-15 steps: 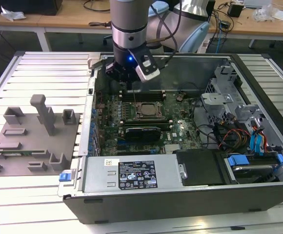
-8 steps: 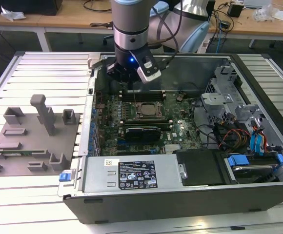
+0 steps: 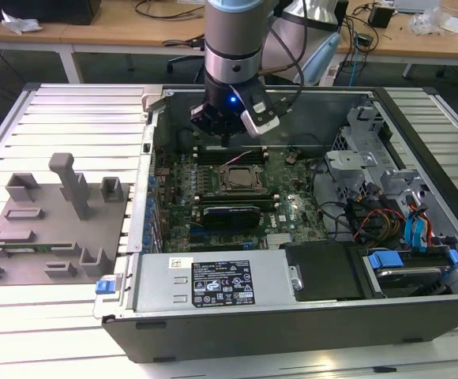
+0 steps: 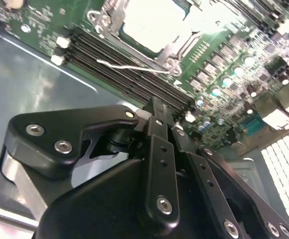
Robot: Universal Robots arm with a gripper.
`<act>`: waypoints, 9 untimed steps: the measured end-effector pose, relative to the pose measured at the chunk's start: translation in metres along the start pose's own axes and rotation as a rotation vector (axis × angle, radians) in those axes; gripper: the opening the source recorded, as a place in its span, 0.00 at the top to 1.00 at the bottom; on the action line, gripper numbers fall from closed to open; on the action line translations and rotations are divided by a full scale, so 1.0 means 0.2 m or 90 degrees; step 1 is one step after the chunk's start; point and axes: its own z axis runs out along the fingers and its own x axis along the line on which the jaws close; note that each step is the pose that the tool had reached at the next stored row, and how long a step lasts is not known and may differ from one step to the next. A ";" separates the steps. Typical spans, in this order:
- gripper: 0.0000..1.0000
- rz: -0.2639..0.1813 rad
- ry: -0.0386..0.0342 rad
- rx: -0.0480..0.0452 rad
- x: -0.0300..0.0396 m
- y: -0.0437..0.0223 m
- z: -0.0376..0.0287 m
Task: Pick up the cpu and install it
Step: 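Install the first cpu locking lever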
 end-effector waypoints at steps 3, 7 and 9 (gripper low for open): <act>0.89 0.001 0.0001 0.0001 -0.013 -0.002 0.001; 0.89 0.001 0.0000 0.0000 -0.014 -0.002 0.006; 0.89 0.000 0.0001 0.0001 -0.016 -0.006 0.021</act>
